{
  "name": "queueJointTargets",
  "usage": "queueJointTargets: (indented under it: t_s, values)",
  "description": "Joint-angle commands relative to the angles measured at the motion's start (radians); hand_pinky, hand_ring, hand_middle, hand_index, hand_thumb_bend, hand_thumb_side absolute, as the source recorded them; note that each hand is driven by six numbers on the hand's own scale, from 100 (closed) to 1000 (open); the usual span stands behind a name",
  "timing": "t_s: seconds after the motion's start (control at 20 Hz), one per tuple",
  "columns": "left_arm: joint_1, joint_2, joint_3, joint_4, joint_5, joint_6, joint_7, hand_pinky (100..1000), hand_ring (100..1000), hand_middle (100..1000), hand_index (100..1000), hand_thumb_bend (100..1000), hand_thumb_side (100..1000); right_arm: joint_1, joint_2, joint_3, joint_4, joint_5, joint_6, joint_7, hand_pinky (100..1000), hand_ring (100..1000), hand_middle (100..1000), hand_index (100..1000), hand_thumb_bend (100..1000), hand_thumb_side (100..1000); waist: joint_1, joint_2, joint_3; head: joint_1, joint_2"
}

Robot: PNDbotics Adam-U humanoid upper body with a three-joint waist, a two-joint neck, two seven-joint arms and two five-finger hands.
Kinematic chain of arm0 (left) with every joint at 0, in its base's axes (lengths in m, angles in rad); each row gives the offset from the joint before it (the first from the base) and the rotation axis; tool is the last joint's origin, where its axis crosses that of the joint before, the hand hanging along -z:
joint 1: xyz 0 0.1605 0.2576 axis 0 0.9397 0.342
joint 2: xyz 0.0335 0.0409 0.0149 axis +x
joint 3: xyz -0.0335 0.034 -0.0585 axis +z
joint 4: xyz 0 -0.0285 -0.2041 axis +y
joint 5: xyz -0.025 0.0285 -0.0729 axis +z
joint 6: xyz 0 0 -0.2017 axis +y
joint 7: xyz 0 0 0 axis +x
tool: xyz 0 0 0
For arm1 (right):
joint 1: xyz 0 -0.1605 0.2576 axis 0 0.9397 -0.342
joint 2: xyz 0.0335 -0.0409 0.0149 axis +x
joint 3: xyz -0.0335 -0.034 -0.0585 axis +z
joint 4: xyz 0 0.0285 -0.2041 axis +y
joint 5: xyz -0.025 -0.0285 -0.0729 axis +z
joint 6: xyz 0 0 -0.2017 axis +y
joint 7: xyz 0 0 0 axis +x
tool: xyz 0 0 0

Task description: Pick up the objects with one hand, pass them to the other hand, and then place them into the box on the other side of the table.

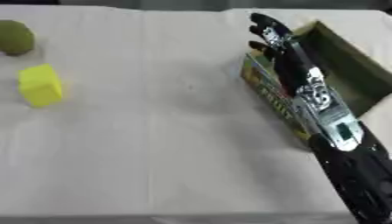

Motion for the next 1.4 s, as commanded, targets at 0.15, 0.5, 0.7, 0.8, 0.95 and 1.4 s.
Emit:
queueJointTargets:
  t_s: [0.15,0.5,0.7,0.8,0.95,1.4]
  values:
    - [-0.036,-0.013,-0.004,0.056,-0.191,-0.036,-0.133,885,869,776,844,661,399,-0.012,-0.029,-0.002,-0.011,0.009,0.007,0.001,917,981,948,905,100,781,0.017,-0.032,-0.001,0.007,0.005]
    - [-0.028,-0.056,0.034,0.054,-0.29,0.007,-0.018,855,848,776,862,552,163,-0.011,-0.024,0.001,-0.008,0.012,0.013,-0.002,916,979,944,902,100,786,0.014,-0.031,-0.004,0.013,0.005]
    - [-0.04,-0.106,0.048,0.086,-0.239,0.014,0.017,810,816,750,835,538,164,-0.015,-0.022,0.005,-0.008,0.012,0.017,-0.004,916,978,943,901,100,784,0.012,-0.032,-0.007,0.018,0.005]
    - [-0.054,-0.136,0.052,0.126,-0.21,0.015,0.041,809,816,754,833,540,156,-0.019,-0.021,0.008,-0.008,0.011,0.019,-0.002,915,978,943,900,100,786,0.011,-0.033,-0.009,0.022,0.005]
    - [-0.077,-0.168,0.055,0.189,-0.231,0.009,0.065,815,822,762,839,562,122,-0.025,-0.019,0.012,-0.009,0.009,0.021,0.0,915,977,942,899,100,786,0.012,-0.033,-0.015,0.026,0.005]
    - [-0.096,-0.224,0.087,0.269,-0.336,-0.027,0.076,822,835,781,852,551,118,-0.028,-0.012,0.012,-0.007,0.008,0.025,-0.004,915,974,939,897,100,786,0.012,-0.03,-0.026,0.035,0.005]
